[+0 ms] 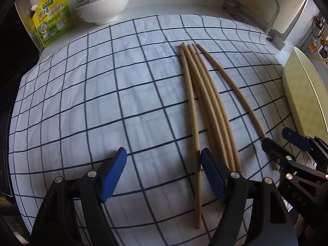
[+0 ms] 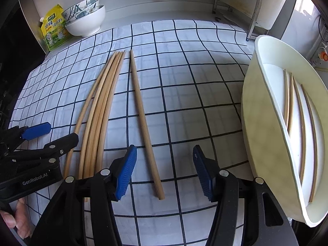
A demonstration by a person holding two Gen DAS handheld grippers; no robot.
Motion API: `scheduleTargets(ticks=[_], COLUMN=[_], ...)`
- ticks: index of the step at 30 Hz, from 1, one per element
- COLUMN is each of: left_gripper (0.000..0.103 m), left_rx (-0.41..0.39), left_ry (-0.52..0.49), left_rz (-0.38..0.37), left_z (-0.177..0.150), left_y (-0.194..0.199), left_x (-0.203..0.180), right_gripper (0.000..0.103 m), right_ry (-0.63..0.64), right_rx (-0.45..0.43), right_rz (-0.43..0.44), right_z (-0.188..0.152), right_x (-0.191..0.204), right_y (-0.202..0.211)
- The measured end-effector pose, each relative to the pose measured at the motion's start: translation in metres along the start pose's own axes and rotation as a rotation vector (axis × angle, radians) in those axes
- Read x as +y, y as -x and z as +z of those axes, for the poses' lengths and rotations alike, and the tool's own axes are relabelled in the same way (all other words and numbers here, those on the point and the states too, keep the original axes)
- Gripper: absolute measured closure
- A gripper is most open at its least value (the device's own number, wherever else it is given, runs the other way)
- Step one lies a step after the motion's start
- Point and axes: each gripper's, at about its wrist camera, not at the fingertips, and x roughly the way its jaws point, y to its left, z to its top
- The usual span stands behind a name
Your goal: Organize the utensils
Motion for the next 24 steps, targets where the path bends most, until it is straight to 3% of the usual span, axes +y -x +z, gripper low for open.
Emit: scheduleTargets(ticks=[5, 8, 15, 21, 24], left_gripper=[0.030, 0.025, 0.027, 0.050, 0.071], left_rx=[-0.001, -0.009, -0.036, -0.050, -0.053], left_ry=[0.019, 0.026, 0.003, -0.017, -0.029], left_rz=[0.032, 0.048, 0.037, 0.024, 0.011], left_z=[-0.006, -0.006, 0.008, 0.016, 0.017], left_y=[0.003, 0.002, -0.003, -0.003, -0.002], left_x=[0.018, 0.024, 0.016, 0.007, 0.004], right_gripper=[0.048, 0.048, 0.048, 0.049, 0.064], right_ry=[0.005, 0.013, 0.051, 0.078, 0.098], right_rx=[-0.002, -0.003, -0.011, -0.030, -0.034], right_rz=[0.001, -0.001, -0.016, -0.010, 0.007], right_z=[0.003, 0.005, 0.016, 0.023, 0.023], right_x=[0.000, 0.001, 0.009, 0.013, 0.017], right_y=[-0.003, -0.006, -0.015, -0.020, -0.019])
